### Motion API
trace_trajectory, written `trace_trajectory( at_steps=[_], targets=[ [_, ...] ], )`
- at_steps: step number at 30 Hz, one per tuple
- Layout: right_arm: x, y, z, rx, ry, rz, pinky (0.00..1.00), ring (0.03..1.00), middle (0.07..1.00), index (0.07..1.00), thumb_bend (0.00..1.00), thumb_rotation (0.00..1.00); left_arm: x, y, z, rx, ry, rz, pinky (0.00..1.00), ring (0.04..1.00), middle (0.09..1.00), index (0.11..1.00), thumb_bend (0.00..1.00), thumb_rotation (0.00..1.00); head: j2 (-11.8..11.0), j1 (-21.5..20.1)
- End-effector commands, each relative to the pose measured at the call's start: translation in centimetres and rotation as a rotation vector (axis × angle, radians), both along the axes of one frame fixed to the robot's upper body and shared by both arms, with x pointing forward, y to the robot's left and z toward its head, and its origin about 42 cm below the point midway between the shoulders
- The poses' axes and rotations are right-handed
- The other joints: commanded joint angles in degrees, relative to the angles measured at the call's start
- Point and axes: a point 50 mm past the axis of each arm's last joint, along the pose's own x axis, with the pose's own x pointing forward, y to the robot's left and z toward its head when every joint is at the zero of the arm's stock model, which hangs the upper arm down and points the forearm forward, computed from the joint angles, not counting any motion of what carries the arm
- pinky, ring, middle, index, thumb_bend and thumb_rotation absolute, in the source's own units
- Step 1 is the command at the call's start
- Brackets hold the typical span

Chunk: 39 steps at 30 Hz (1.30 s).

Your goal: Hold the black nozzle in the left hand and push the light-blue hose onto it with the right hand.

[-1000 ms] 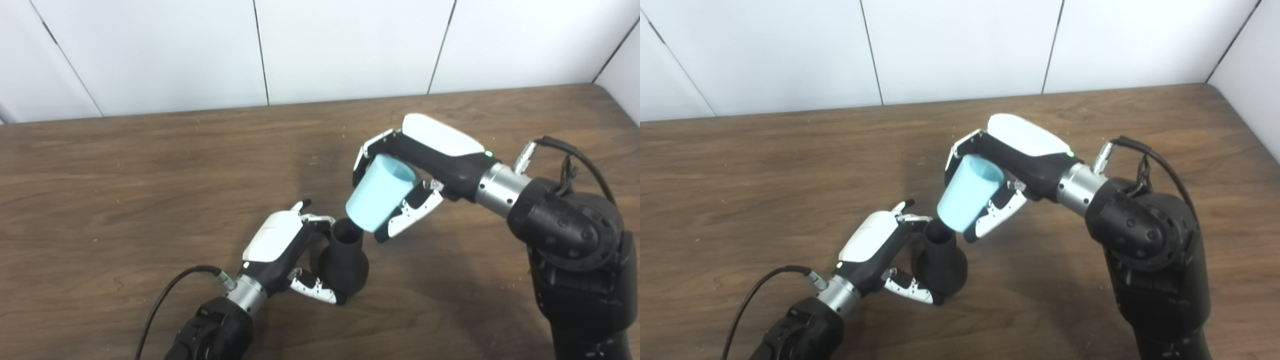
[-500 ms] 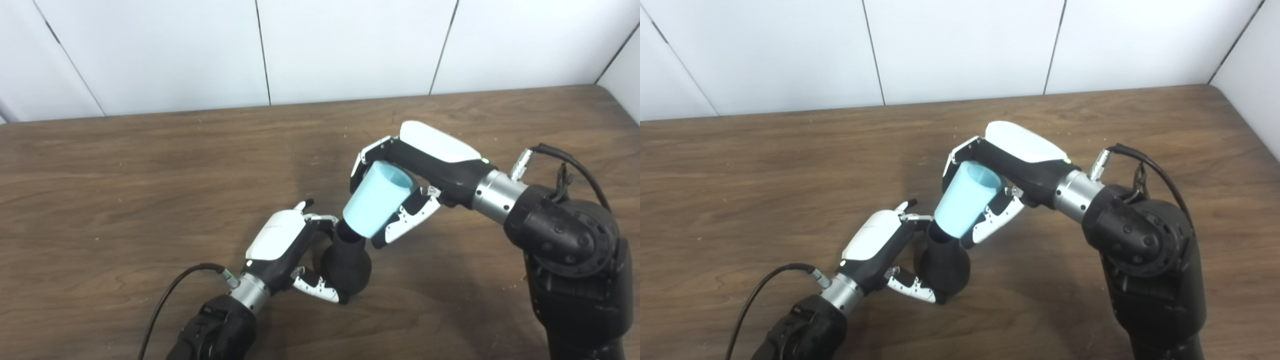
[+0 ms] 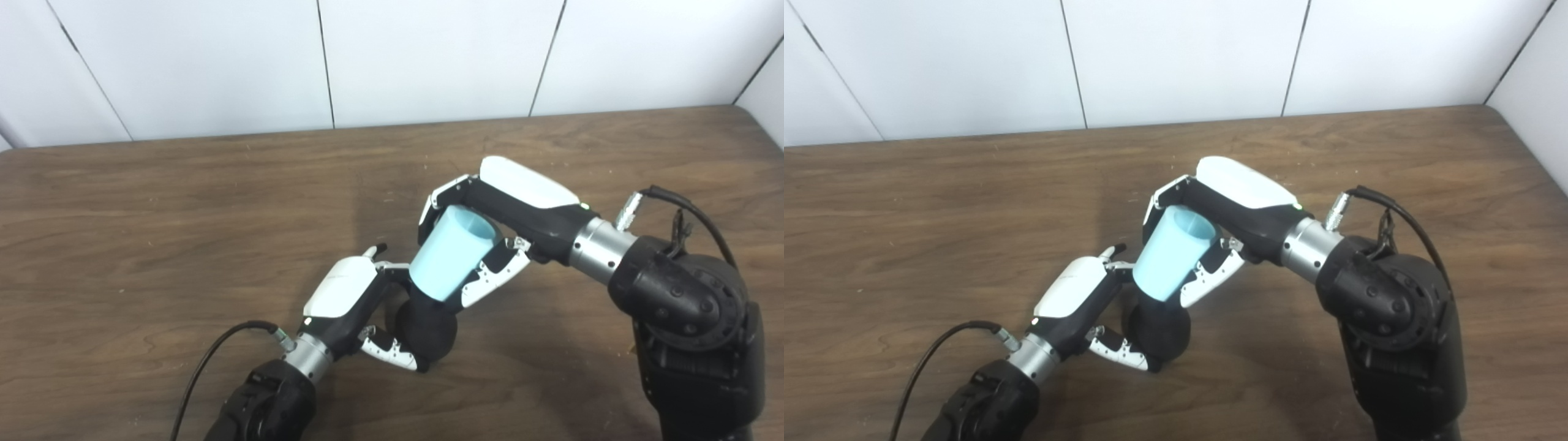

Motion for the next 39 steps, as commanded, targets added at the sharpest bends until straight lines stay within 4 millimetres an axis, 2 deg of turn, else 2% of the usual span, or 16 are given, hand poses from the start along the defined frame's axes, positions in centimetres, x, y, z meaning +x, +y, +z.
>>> trace_trajectory(
  at_steps=[1, 9, 21, 30, 39],
  targets=[
    [-0.3, 0.1, 0.5, 0.004, -0.041, 0.01, 0.31, 0.431, 0.512, 0.513, 0.5, 0.0, -0.1, 0.4, -1.4, 0.072, 0.073, 0.001, 1.0, 0.735, 0.486, 0.486, 0.52, 0.0, 0.13, 0.01],
    [-0.5, 0.1, -0.2, -0.05, -0.044, 0.018, 0.31, 0.428, 0.508, 0.524, 0.5, 0.0, -0.1, 0.3, -1.5, 0.068, 0.074, 0.004, 1.0, 0.735, 0.485, 0.487, 0.52, 0.0, 0.24, 0.11],
    [-0.9, 1.3, -0.9, -0.099, -0.067, 0.07, 0.31, 0.421, 0.502, 0.52, 0.5, 0.0, -0.3, 0.2, -1.4, 0.066, 0.076, -0.001, 1.0, 0.734, 0.485, 0.487, 0.52, 0.0, 0.52, 0.88],
    [-0.6, 2.3, -0.8, -0.139, -0.092, 0.157, 0.32, 0.434, 0.509, 0.503, 0.5, 0.0, -0.4, -0.4, -1.5, 0.068, 0.085, -0.007, 1.0, 0.734, 0.489, 0.484, 0.52, 0.0, 0.33, 4.61],
    [0.1, 1.7, -0.7, -0.163, -0.092, 0.205, 0.32, 0.437, 0.509, 0.493, 0.5, 0.0, -0.3, -1.1, -1.4, 0.077, 0.088, -0.006, 1.0, 0.733, 0.497, 0.477, 0.52, 0.0, 0.51, 8.76]
  ],
)
